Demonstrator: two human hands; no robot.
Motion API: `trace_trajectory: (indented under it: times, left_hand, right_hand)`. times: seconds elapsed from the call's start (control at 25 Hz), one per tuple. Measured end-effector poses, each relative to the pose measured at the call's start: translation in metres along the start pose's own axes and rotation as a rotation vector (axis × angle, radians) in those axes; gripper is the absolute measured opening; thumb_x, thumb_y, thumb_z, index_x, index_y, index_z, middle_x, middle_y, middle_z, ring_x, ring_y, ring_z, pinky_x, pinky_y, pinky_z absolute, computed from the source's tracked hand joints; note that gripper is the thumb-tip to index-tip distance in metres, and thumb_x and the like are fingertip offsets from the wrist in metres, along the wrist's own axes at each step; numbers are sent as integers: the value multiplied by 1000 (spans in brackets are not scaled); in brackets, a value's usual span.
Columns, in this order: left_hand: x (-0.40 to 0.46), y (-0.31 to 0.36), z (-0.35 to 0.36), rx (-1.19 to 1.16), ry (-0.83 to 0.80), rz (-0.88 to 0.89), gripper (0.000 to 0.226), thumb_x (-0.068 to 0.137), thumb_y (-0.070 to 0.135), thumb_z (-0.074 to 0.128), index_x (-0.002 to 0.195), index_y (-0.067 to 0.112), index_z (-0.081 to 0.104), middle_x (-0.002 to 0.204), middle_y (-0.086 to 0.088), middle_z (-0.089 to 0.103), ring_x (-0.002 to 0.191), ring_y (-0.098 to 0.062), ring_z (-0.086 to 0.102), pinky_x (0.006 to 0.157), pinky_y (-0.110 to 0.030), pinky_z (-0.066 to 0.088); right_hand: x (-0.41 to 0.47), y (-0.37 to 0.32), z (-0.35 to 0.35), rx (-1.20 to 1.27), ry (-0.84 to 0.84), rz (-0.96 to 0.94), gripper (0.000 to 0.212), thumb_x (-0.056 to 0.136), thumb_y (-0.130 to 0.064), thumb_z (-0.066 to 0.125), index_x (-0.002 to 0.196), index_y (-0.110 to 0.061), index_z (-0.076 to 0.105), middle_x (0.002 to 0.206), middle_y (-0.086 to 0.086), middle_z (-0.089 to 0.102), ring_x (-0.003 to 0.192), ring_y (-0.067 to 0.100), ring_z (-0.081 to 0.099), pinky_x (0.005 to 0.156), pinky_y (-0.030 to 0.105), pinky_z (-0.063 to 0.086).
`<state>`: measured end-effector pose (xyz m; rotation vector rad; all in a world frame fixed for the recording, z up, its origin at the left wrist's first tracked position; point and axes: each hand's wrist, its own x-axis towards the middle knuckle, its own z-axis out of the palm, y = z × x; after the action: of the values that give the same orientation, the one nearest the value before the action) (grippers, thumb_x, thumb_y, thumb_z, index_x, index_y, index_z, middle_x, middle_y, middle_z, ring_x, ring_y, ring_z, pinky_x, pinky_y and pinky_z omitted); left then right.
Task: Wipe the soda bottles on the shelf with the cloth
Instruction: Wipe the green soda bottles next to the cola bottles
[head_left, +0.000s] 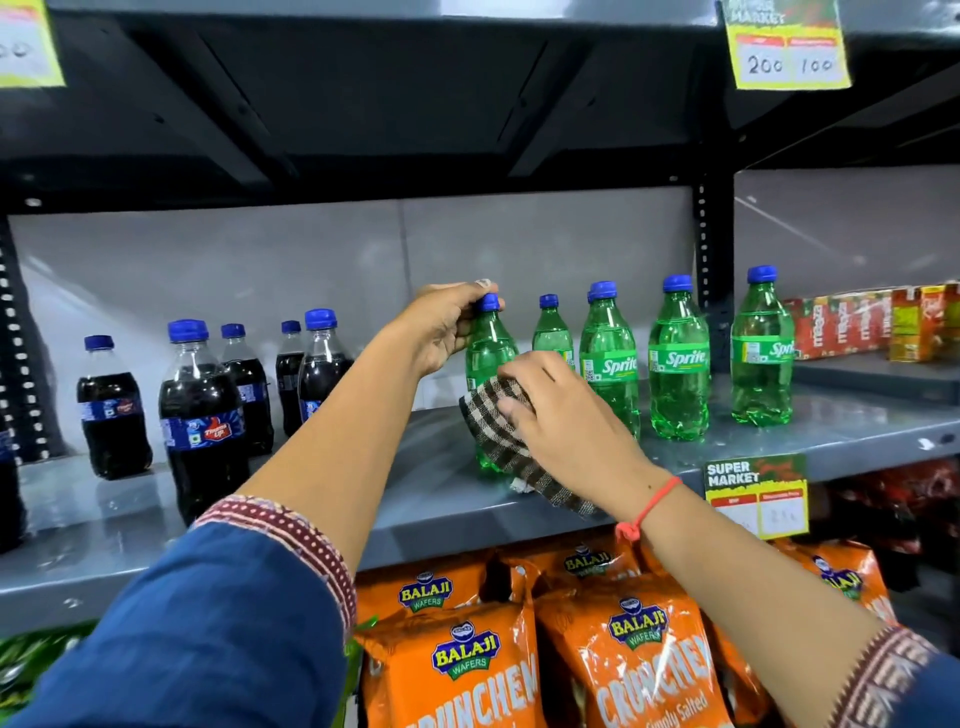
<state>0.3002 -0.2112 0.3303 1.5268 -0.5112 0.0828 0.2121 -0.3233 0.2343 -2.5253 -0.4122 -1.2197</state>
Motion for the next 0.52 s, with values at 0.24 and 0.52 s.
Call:
trace_trajectory:
  times: [0.24,0.52]
  left_hand:
    - [-61,4,7,593,362,635,21,85,19,54,88,11,73,83,4,64,66,-4,53,73,-22,46]
    - [-120,4,-16,493,-80,317,41,78,4,64,118,6,58,103,3,64,79,11,62,74,-5,47]
  right_hand:
    - [21,4,-18,-131,-19,-56,22,86,-7,55,108,-8,59,102,12,57,99,29,50,75,38,47]
    - [48,-19,-75,27,-113,-99,14,75,-16,67,87,-22,72,80,-6,56,93,20,55,82,33,46]
